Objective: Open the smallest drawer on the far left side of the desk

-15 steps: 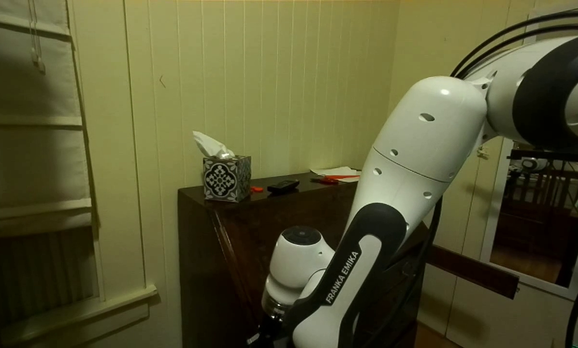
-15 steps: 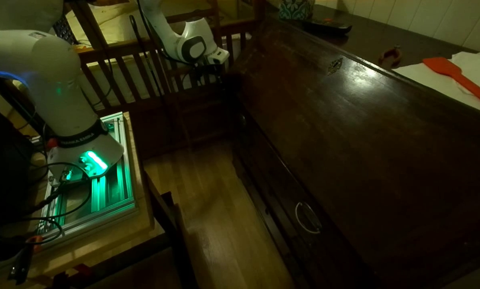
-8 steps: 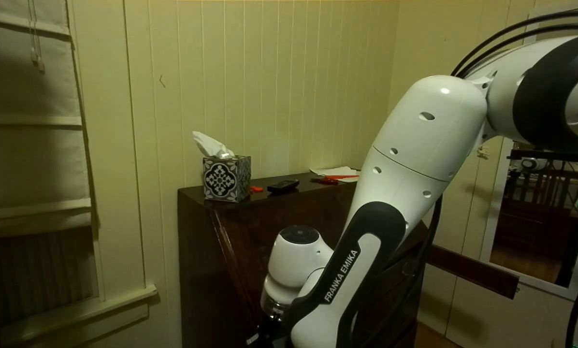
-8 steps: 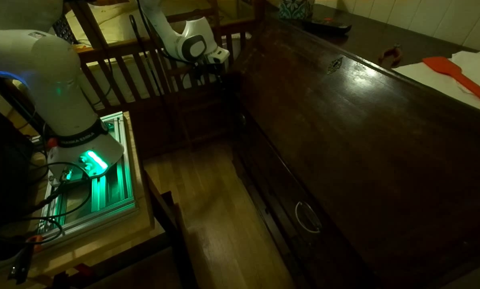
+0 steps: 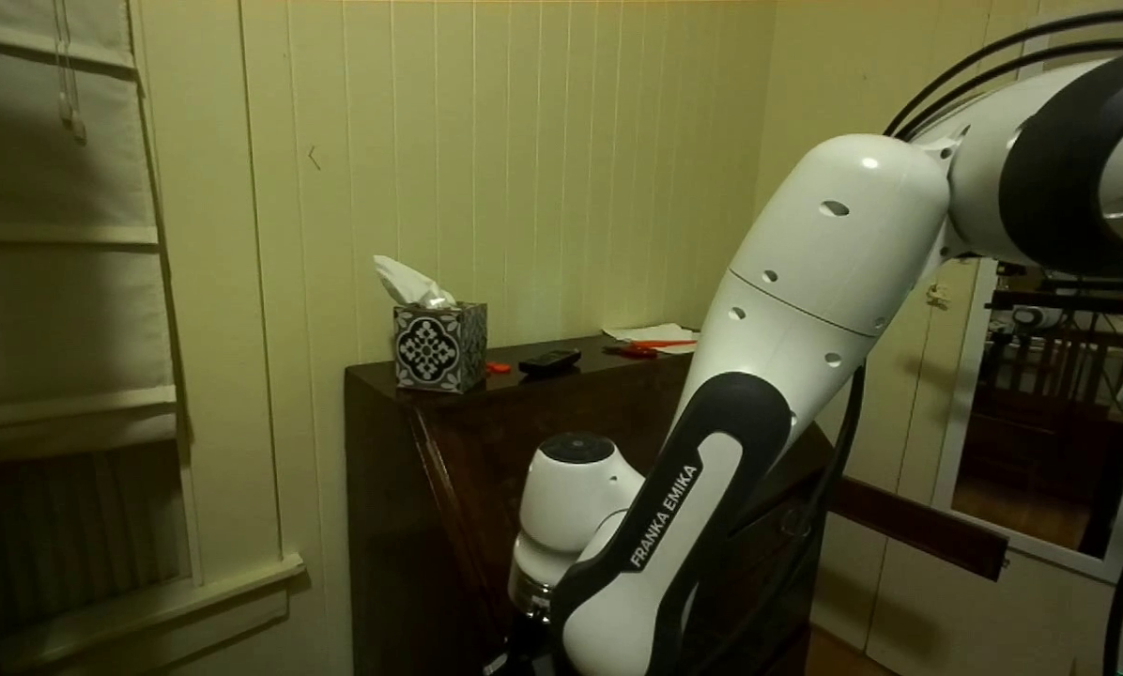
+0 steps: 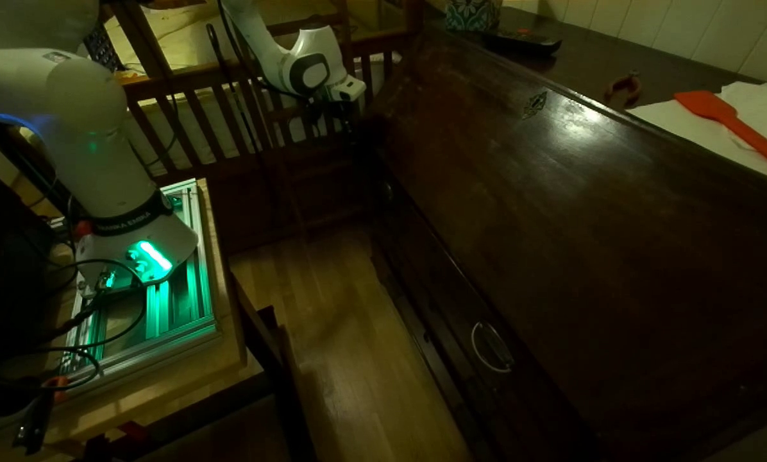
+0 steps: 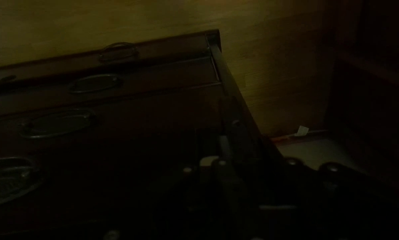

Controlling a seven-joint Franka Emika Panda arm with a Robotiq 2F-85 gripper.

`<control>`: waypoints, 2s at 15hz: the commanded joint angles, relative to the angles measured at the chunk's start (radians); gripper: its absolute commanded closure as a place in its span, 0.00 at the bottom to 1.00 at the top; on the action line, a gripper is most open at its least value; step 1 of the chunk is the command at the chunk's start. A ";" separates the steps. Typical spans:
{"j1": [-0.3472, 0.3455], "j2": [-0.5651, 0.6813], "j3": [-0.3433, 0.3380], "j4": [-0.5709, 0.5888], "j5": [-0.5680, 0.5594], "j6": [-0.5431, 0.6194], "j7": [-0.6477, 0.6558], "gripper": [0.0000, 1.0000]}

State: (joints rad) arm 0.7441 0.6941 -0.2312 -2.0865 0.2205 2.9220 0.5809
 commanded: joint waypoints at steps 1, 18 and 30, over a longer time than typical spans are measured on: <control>-0.014 -0.085 0.108 -0.085 0.011 -0.112 0.046 0.94; -0.300 -0.147 0.479 -0.158 0.108 -0.354 -0.009 0.94; -0.447 -0.140 0.616 -0.160 0.232 -0.474 -0.213 0.94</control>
State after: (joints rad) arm 0.3151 0.5620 0.2779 -2.2755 0.3302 2.5079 0.4098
